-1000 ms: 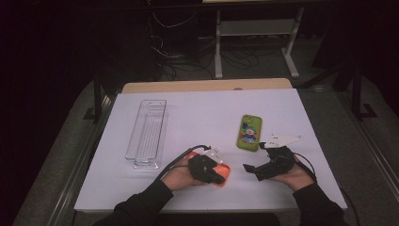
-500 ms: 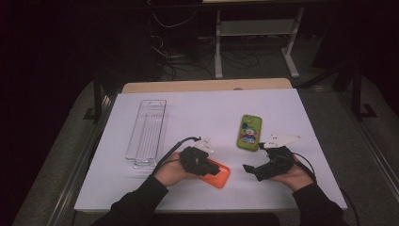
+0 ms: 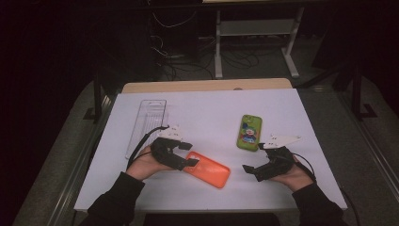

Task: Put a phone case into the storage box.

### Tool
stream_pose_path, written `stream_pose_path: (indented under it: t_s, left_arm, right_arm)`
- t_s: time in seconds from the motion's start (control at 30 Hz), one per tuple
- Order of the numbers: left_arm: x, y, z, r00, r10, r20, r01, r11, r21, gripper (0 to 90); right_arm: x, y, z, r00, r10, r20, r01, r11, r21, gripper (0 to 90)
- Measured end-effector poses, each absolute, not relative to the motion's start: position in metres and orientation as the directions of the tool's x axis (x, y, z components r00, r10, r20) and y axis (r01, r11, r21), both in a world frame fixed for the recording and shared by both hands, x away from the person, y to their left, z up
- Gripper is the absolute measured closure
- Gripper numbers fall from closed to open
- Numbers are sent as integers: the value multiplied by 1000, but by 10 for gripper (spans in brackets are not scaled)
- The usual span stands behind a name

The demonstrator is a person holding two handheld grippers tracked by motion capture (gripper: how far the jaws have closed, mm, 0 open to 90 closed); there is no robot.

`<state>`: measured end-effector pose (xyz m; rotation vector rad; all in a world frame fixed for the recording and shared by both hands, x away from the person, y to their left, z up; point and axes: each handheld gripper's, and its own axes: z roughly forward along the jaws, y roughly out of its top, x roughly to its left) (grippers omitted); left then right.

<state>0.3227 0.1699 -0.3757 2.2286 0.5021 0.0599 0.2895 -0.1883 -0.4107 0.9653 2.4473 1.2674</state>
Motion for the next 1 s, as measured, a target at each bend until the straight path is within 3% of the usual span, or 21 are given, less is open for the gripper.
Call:
stream_pose_path:
  t_s: [0.03, 0.07, 0.33, 0.57, 1.0]
  left_arm:
    - [321, 174, -375, 914, 387, -125, 343, -567, 749, 266]
    - [321, 177, -374, 908, 401, -122, 349, -561, 751, 175]
    - [318, 212, -372, 871, 481, -98, 369, -511, 776, 9]
    - [316, 235, -377, 857, 506, -101, 384, -495, 779, 0]
    - [318, 238, -377, 859, 500, -110, 389, -497, 775, 0]
  right_arm:
    - [289, -188, -411, -760, 642, 99, 452, 413, 791, 0]
    - [289, -188, -411, -760, 642, 101, 454, 414, 789, 0]
    - [290, -188, -412, -764, 638, 95, 450, 422, 787, 0]
    - [290, -187, -413, -761, 641, 102, 460, 422, 781, 0]
    - [293, -184, -407, -761, 641, 103, 469, 434, 769, 0]
